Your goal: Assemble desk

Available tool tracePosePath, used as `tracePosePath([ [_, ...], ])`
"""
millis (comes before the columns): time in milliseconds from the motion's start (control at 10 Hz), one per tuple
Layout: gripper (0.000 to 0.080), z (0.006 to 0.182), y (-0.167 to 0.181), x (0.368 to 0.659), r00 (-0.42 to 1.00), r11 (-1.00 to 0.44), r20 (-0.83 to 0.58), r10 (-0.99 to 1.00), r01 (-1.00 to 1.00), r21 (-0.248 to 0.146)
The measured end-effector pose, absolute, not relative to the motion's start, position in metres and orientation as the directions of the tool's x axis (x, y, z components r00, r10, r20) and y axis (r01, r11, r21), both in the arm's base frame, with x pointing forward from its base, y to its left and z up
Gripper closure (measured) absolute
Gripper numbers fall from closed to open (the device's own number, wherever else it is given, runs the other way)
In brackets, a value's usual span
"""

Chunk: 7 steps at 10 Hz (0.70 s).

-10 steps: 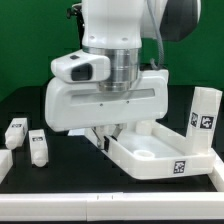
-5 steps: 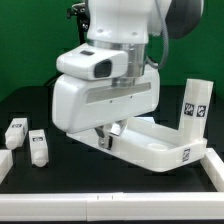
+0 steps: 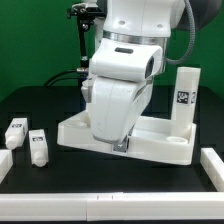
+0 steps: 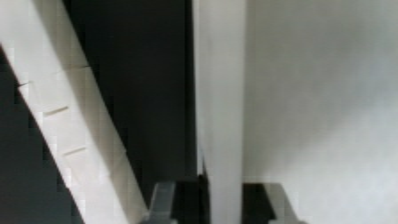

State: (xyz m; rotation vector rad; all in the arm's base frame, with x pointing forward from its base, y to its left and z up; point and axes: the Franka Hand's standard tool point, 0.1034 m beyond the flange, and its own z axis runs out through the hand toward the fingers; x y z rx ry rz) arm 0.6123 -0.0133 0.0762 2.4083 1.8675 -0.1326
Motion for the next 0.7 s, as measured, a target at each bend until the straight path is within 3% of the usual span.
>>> tracePosePath([
  [200,0.0745,0.076,-0.007,0.63,0.154,-0.157,-0.125,0.98,0.987,-0.016],
  [400,0.0745,0.073,-0.003,0.661,0.142,-0.141,-0.107,0.984,0.99,0.014],
  [700,0.0745,0.069,-0.006,0.657,0.153,-0.153,-0.109,0.982,0.988,0.006],
])
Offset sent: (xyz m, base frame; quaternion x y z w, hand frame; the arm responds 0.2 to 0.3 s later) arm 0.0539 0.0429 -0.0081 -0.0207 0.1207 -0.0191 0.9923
